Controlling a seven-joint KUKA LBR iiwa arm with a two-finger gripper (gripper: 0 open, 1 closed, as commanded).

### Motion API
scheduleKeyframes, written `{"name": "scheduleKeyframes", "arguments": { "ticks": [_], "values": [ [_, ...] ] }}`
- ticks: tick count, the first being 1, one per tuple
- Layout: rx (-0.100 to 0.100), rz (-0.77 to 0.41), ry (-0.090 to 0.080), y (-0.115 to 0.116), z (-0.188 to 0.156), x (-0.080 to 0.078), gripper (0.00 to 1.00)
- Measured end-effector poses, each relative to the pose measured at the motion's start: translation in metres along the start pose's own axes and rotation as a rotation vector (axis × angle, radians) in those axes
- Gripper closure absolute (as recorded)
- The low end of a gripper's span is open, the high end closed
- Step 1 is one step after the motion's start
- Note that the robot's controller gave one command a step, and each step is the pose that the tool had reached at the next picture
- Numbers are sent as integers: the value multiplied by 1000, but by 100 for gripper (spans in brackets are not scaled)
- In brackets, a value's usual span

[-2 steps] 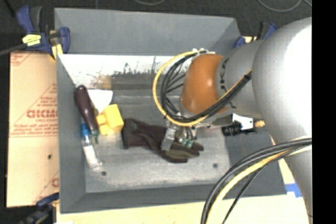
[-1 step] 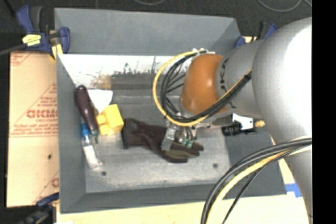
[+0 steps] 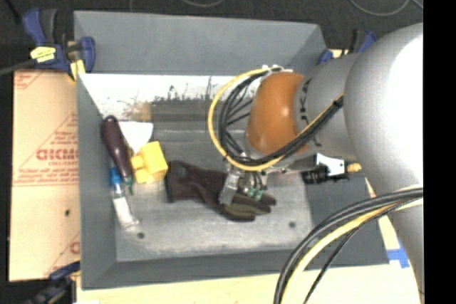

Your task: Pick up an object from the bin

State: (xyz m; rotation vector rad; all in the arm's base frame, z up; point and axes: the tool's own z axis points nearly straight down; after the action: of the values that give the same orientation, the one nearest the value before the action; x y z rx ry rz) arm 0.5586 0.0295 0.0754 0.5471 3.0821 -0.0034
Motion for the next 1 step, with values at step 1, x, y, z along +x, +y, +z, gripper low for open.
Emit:
{"name": "scheduleKeyframes", "arguments": {
  "ticks": [1],
  "values": [
    [0,-1,2,0,-11,0,100]
  ]
}}
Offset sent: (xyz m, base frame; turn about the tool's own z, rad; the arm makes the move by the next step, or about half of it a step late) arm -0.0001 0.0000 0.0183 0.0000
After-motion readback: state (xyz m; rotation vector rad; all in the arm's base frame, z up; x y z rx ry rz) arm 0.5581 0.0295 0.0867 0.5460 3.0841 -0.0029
